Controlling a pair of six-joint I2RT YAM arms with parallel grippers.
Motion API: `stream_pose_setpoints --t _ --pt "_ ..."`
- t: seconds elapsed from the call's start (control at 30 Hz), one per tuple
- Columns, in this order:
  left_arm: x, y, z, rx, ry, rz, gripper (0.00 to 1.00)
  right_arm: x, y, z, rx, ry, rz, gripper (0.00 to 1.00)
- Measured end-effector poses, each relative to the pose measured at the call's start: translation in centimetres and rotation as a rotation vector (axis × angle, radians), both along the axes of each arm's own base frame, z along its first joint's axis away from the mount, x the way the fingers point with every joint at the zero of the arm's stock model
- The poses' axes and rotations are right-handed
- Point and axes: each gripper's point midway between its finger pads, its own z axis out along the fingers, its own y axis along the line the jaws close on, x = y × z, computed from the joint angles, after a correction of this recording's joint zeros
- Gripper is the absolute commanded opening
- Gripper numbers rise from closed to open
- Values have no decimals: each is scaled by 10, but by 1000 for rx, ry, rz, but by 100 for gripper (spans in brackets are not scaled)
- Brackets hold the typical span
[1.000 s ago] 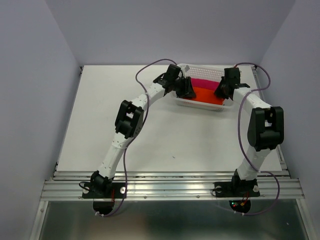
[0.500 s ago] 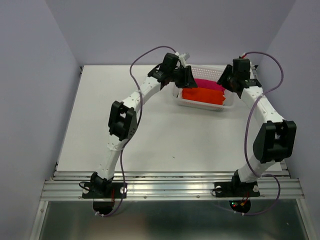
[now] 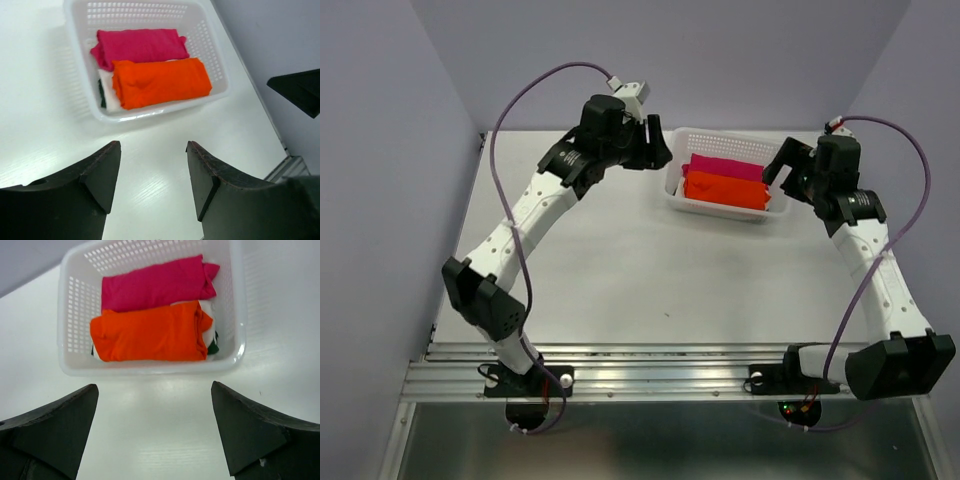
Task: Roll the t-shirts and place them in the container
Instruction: Reset both arms
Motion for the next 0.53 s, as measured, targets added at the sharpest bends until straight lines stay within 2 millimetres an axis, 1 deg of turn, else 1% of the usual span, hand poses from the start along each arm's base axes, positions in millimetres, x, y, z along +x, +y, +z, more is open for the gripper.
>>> stream_pose_setpoints --t 0.03,0.07,0.1,0.17,0.23,0.3,0.33,0.4,0.47,0.53 --pt "-3 8 -1 13 -6 22 68 -13 -1 -7 -5 17 2 100" --pt "-12 21 5 19 -32 52 69 -21 -2 -10 -6 26 2 100" --pt "-17 29 4 22 -44 72 70 -34 -3 -18 -9 34 -2 100" --pt "-30 48 -7 44 -47 118 73 -56 -7 -32 -16 60 -13 100" --pt "-42 68 -24 72 -40 170 76 -72 -9 -45 -16 78 -26 100" --pt "-53 85 -43 90 -37 217 77 -91 -12 -64 -13 112 -42 100" --pt "-58 93 -52 102 -29 236 79 -98 -13 -71 -10 124 -53 100" --pt "-67 106 -68 118 -20 274 79 -108 -16 -84 -7 145 -71 100" --pt "-73 116 -78 127 -14 303 80 -118 -19 -96 -10 168 -90 100" --pt "-76 122 -84 130 -10 325 80 -123 -22 -102 -10 177 -113 100"
